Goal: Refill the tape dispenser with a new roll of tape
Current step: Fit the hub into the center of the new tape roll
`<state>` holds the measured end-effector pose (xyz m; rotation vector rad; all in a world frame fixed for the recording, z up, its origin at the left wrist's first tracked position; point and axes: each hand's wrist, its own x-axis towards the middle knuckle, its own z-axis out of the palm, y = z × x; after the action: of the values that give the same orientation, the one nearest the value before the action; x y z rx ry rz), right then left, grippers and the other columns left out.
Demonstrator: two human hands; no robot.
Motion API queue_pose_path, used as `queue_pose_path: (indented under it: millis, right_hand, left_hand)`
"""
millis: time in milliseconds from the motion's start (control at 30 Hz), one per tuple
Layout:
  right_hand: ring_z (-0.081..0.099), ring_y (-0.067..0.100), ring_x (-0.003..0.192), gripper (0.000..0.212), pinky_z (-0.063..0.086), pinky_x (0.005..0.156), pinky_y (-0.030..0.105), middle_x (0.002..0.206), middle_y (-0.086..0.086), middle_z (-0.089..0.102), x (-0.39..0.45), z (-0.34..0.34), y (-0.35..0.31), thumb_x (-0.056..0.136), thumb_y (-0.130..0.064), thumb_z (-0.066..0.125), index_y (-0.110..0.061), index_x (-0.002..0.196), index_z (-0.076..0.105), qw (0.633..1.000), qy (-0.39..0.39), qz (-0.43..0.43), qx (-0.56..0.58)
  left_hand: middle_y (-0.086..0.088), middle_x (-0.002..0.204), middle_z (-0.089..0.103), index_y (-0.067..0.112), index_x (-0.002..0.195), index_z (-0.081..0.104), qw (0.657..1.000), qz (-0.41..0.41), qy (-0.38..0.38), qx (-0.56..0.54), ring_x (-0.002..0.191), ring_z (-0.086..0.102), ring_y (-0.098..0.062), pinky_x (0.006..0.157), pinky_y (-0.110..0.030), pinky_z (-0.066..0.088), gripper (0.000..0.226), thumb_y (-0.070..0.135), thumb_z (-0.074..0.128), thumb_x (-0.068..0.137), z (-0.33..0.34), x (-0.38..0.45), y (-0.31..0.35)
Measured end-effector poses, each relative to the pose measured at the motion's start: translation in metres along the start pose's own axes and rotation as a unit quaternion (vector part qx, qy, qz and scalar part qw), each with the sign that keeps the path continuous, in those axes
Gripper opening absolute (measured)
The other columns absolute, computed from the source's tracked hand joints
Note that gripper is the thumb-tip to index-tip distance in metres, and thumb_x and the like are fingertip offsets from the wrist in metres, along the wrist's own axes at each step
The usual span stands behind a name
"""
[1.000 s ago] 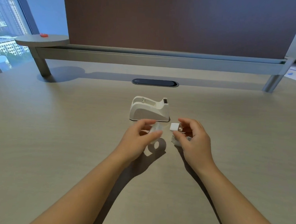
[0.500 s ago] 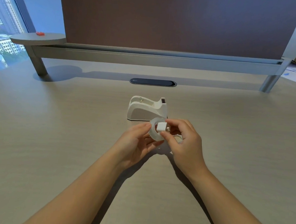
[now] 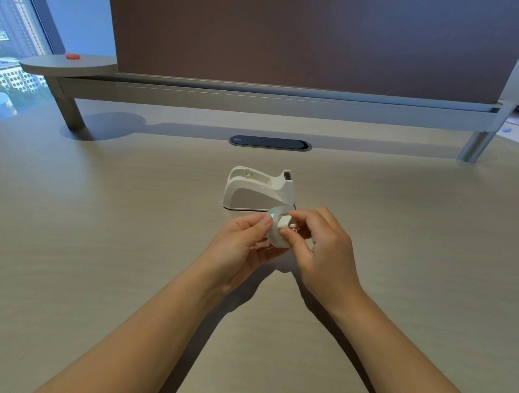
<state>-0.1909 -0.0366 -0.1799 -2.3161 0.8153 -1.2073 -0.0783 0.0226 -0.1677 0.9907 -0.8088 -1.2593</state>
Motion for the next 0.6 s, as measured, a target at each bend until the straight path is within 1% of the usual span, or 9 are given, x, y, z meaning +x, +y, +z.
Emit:
queue_pose_path:
  millis: [67, 167, 267, 367, 433, 467, 533, 567, 600]
  right_hand:
    - [0.045, 0.001, 0.077, 0.023, 0.036, 0.073, -0.001, 0.089, 0.015, 0.063, 0.000, 0.000, 0.000, 0.078, -0.017, 0.053, -0.003, 0.094, 0.061, 1.000, 0.002, -0.012, -0.001]
    - [0.043, 0.001, 0.082, 0.019, 0.036, 0.074, -0.001, 0.086, 0.016, 0.064, 0.001, 0.001, -0.001, 0.078, -0.014, 0.055, -0.002, 0.091, 0.062, 0.999, 0.023, -0.026, -0.009]
    - [0.045, 0.007, 0.082, 0.027, 0.035, 0.074, -0.001, 0.083, 0.016, 0.063, 0.003, 0.001, -0.003, 0.078, -0.023, 0.050, -0.002, 0.089, 0.063, 0.999, 0.031, -0.033, 0.002]
    - [0.042, -0.007, 0.084, 0.036, 0.035, 0.075, -0.004, 0.090, 0.006, 0.055, 0.003, -0.001, -0.004, 0.076, -0.031, 0.055, -0.006, 0.099, 0.065, 0.999, 0.015, -0.013, 0.034]
    - [0.041, -0.018, 0.090, 0.035, 0.034, 0.076, -0.005, 0.092, -0.009, 0.046, 0.004, -0.005, -0.005, 0.076, -0.030, 0.059, -0.014, 0.107, 0.063, 0.996, 0.014, 0.030, 0.082]
    - [0.042, -0.019, 0.089, 0.034, 0.036, 0.075, -0.004, 0.092, -0.015, 0.043, 0.005, -0.008, -0.006, 0.076, -0.029, 0.060, -0.020, 0.109, 0.060, 0.992, 0.024, 0.058, 0.109]
    - [0.051, -0.010, 0.083, 0.027, 0.043, 0.066, 0.000, 0.092, -0.021, 0.045, 0.005, -0.013, -0.007, 0.078, -0.026, 0.061, -0.033, 0.104, 0.055, 0.967, 0.025, 0.149, 0.204]
    - [0.055, -0.004, 0.081, 0.022, 0.047, 0.059, 0.004, 0.091, -0.018, 0.050, 0.005, -0.016, -0.007, 0.078, -0.025, 0.060, -0.038, 0.095, 0.054, 0.940, 0.001, 0.206, 0.273]
    - [0.059, 0.003, 0.081, 0.016, 0.050, 0.054, 0.009, 0.090, -0.013, 0.057, 0.005, -0.018, -0.007, 0.079, -0.025, 0.059, -0.038, 0.088, 0.055, 0.908, -0.035, 0.255, 0.331]
  left_hand:
    - [0.002, 0.068, 0.075, 0.009, 0.084, 0.065, 1.000, 0.002, -0.001, -0.002, 0.072, 0.069, -0.008, 0.068, -0.019, 0.057, 0.032, 0.015, 0.034, 0.090, 0.002, 0.000, 0.001]
    - [0.002, 0.064, 0.074, 0.008, 0.082, 0.063, 1.000, 0.005, -0.005, -0.009, 0.067, 0.069, -0.008, 0.066, -0.018, 0.056, 0.033, 0.015, 0.032, 0.091, 0.006, -0.001, 0.002]
    - [0.000, 0.065, 0.074, 0.008, 0.085, 0.062, 0.999, -0.006, -0.013, -0.033, 0.068, 0.069, -0.010, 0.063, -0.018, 0.057, 0.034, 0.017, 0.030, 0.092, 0.006, -0.001, 0.002]
    - [-0.001, 0.076, 0.074, 0.010, 0.088, 0.062, 0.999, -0.018, -0.004, -0.037, 0.074, 0.068, -0.011, 0.063, -0.019, 0.057, 0.032, 0.019, 0.032, 0.092, 0.002, 0.001, 0.004]
    - [-0.006, 0.091, 0.070, 0.010, 0.093, 0.063, 0.999, -0.019, 0.004, -0.029, 0.083, 0.066, -0.013, 0.073, -0.023, 0.057, 0.029, 0.020, 0.036, 0.090, 0.000, 0.003, 0.006]
    - [-0.008, 0.098, 0.068, 0.009, 0.096, 0.063, 1.000, -0.019, 0.009, -0.022, 0.087, 0.065, -0.015, 0.078, -0.026, 0.055, 0.028, 0.020, 0.039, 0.089, -0.001, 0.003, 0.007]
    - [-0.014, 0.110, 0.064, 0.005, 0.105, 0.060, 0.999, -0.026, 0.015, -0.013, 0.093, 0.062, -0.019, 0.083, -0.028, 0.052, 0.031, 0.021, 0.041, 0.088, -0.003, 0.003, 0.007]
    - [-0.015, 0.110, 0.063, 0.002, 0.109, 0.058, 0.999, -0.028, 0.012, -0.009, 0.092, 0.062, -0.019, 0.080, -0.028, 0.053, 0.033, 0.021, 0.041, 0.088, -0.004, 0.003, 0.007]
    - [-0.015, 0.107, 0.063, 0.000, 0.111, 0.055, 1.000, -0.025, 0.006, -0.004, 0.089, 0.063, -0.017, 0.076, -0.026, 0.055, 0.035, 0.022, 0.041, 0.089, -0.005, 0.003, 0.006]
